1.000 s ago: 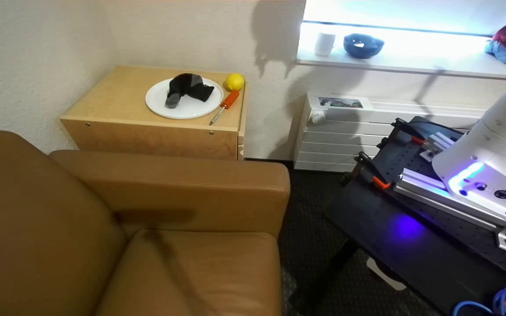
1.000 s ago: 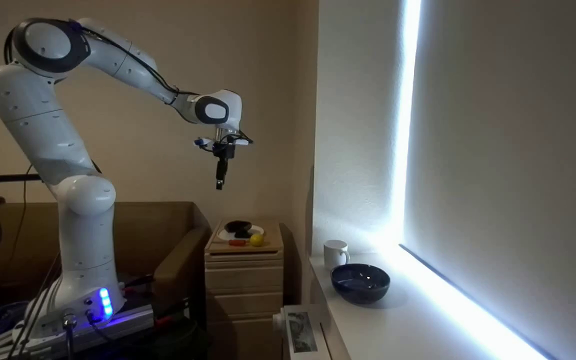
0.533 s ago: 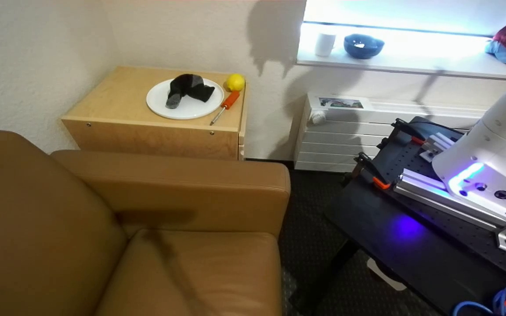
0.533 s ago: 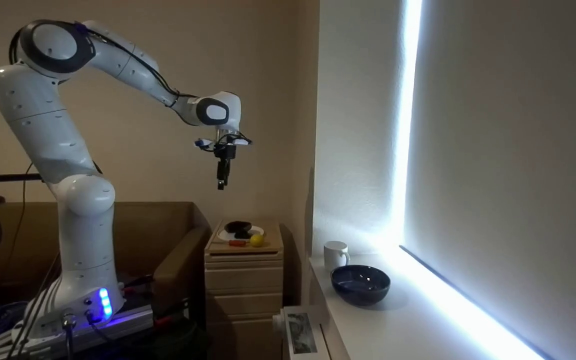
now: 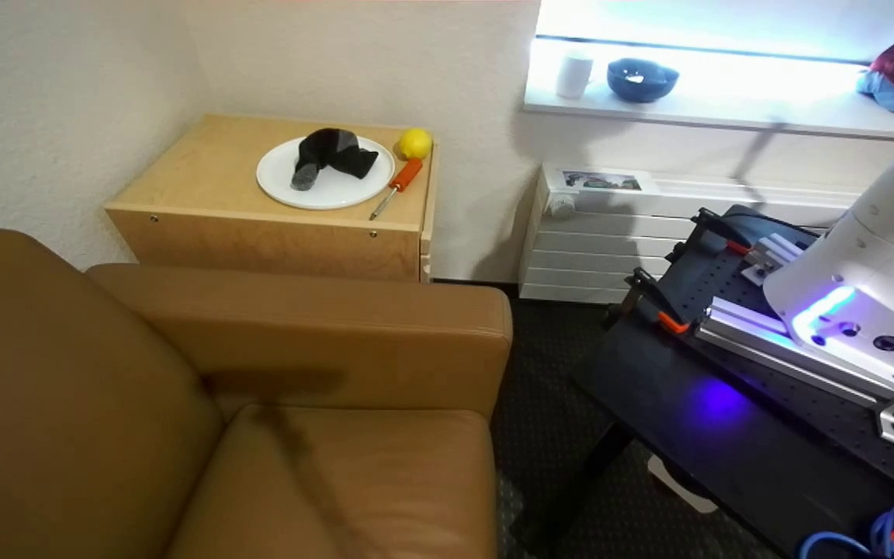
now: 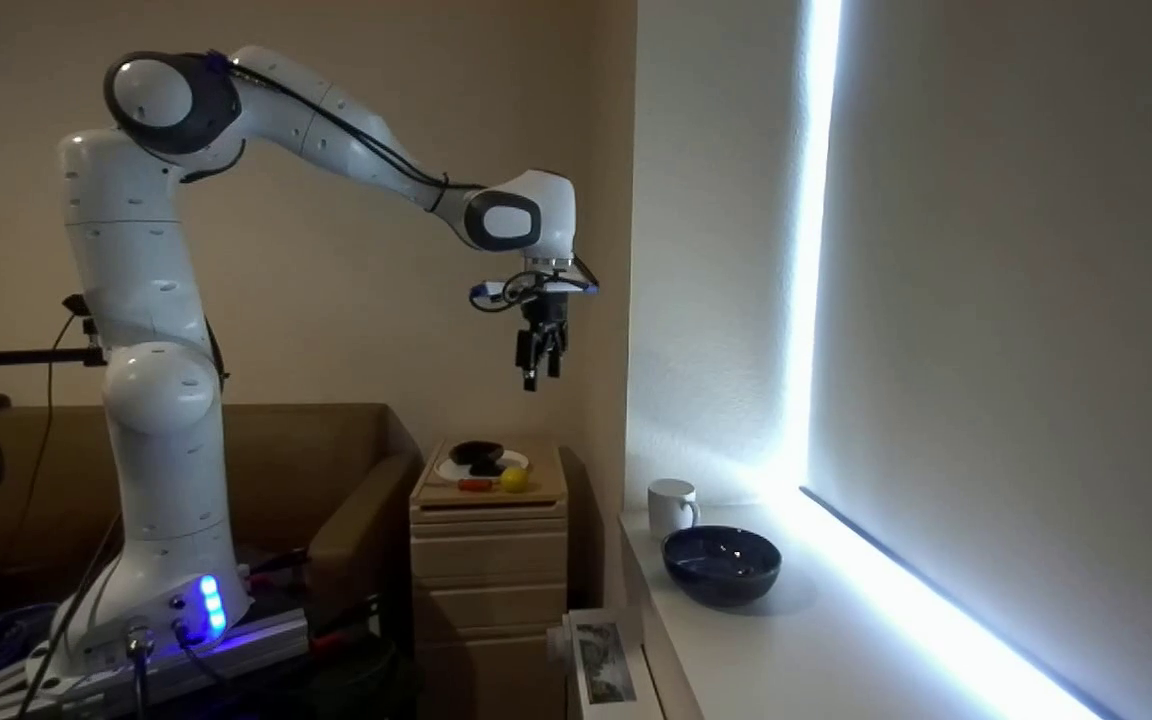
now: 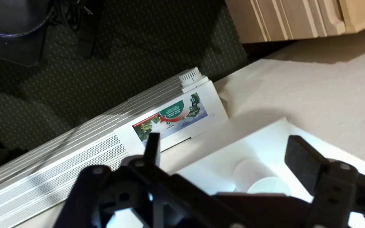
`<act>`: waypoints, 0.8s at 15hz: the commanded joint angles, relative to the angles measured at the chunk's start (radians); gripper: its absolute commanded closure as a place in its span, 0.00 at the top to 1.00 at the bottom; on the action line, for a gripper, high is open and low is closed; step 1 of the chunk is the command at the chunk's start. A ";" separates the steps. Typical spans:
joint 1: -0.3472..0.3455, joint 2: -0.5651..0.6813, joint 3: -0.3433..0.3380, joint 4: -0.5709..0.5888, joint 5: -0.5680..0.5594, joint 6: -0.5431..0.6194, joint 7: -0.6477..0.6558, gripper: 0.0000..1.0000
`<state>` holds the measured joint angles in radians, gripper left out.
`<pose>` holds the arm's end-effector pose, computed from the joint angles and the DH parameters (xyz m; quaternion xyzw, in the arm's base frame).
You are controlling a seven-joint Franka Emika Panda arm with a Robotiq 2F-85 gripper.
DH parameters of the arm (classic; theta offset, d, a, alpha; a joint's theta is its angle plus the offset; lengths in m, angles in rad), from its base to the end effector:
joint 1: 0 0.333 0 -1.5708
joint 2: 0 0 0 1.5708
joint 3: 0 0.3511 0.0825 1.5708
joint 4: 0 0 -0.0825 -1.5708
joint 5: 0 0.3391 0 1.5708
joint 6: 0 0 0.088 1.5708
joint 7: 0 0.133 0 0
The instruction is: Pick up the keys from the black bowl and place it on the cabinet to the left.
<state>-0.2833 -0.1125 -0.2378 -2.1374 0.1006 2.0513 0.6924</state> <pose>0.4147 -0.2329 0.4849 -0.8072 0.5873 -0.0063 0.0588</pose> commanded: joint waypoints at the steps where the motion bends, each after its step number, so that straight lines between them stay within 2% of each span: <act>1: -0.006 0.025 -0.017 0.032 0.015 -0.007 0.002 1.00; 3: -0.006 0.056 -0.022 0.064 0.026 -0.011 0.017 1.00; 5: -0.007 0.150 -0.021 0.115 0.021 0.053 0.172 1.00; 12: -0.113 0.530 -0.134 0.442 0.219 0.104 0.280 1.00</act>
<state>-0.3410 0.2503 -0.3518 -1.8562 0.2358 2.1466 0.9307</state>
